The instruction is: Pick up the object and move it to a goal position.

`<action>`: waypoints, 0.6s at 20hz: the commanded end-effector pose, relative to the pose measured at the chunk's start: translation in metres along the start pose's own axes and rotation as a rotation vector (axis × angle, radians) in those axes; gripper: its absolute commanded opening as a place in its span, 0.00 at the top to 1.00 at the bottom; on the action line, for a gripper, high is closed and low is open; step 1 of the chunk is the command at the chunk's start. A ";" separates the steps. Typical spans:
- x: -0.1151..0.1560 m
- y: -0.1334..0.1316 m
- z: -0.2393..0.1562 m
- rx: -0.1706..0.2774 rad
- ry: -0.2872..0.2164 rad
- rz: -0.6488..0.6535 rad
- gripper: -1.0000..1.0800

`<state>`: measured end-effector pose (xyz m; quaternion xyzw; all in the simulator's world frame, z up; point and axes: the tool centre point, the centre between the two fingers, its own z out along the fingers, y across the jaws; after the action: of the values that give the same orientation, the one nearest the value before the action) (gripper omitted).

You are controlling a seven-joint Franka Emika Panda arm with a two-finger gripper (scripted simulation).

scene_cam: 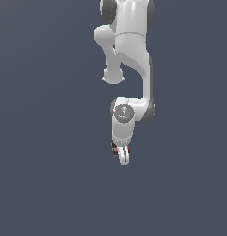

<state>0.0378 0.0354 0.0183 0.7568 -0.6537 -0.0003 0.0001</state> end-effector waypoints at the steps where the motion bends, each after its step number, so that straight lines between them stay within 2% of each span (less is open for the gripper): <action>1: 0.000 -0.002 -0.005 0.001 0.000 0.000 1.00; 12: 0.006 -0.030 -0.068 0.000 0.002 0.001 1.00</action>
<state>0.0628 0.0345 0.0743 0.7566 -0.6539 0.0003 0.0006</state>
